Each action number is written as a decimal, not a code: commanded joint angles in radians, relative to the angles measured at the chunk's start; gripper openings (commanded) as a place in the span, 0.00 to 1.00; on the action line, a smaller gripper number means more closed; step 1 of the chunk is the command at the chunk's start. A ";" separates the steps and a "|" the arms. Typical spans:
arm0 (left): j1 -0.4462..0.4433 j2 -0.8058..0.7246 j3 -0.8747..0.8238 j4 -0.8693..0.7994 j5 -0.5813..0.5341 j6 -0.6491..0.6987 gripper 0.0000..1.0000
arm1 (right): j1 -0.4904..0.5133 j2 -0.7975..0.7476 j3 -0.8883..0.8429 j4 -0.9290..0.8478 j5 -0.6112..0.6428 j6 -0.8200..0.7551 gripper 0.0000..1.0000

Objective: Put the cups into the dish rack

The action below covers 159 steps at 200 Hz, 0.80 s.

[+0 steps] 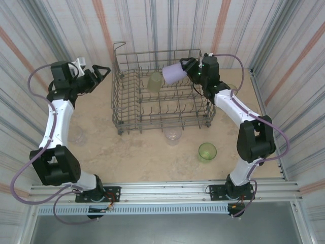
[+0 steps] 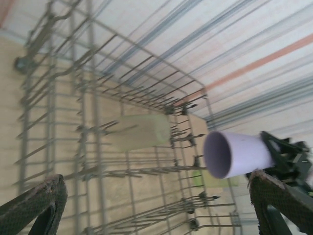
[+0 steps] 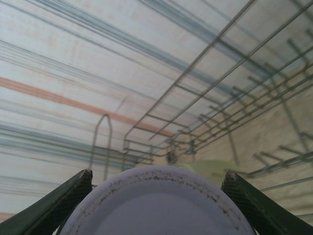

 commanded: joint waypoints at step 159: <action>-0.015 -0.247 -0.196 -0.238 -0.355 0.398 0.99 | 0.190 0.200 0.420 -0.292 0.491 -0.834 0.46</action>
